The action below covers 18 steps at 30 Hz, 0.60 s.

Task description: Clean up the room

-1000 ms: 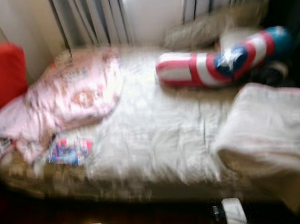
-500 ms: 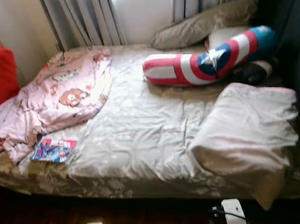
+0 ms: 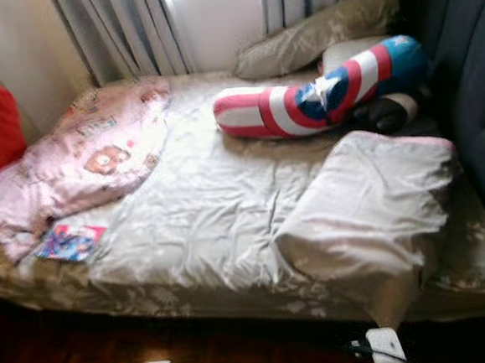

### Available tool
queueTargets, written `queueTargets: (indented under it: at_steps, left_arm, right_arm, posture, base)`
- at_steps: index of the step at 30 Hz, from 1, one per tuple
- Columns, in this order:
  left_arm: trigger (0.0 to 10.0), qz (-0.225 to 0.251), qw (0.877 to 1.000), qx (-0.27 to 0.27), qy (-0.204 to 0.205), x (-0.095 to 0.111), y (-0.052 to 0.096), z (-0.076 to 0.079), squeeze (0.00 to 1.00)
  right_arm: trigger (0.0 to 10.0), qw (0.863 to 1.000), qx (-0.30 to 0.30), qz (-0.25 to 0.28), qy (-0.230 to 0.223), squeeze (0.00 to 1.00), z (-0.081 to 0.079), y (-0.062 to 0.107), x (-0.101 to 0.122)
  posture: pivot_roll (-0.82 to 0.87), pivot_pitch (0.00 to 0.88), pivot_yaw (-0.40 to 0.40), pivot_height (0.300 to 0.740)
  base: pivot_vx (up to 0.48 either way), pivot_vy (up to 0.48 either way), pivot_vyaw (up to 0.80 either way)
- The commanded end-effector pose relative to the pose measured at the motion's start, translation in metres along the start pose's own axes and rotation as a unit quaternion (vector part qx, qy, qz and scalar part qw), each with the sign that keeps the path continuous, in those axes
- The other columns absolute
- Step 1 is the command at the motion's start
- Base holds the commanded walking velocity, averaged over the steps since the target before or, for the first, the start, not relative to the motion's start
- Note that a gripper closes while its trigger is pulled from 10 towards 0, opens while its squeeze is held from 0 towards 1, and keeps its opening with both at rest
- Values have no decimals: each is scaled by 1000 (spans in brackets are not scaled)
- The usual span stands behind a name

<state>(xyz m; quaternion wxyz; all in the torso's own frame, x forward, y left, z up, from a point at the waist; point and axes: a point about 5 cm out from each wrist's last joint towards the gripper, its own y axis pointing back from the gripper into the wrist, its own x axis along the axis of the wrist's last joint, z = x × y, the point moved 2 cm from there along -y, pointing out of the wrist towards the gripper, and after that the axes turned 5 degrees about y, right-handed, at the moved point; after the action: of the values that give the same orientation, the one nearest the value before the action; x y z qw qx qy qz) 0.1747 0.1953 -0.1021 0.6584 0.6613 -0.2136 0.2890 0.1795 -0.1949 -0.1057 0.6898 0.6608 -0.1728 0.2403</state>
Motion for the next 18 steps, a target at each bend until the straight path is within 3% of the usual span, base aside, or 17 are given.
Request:
queueTargets:
  at_steps: [1,18]
  left_arm:
    - [10000,-12,1000,9,5,-7,3,-8,0]
    - [10000,-9,1000,11,26,-3,1,-8,0]
  right_arm:
    - [10000,1000,7,10,-2,0,-6,-1,6]
    - [10000,1000,9,22,5,0,-7,-4,18]
  posture:
    - [-8,0,79,713]
    - [-8,0,51,713]
  base:
    - [0,0,0]
    - [0,0,0]
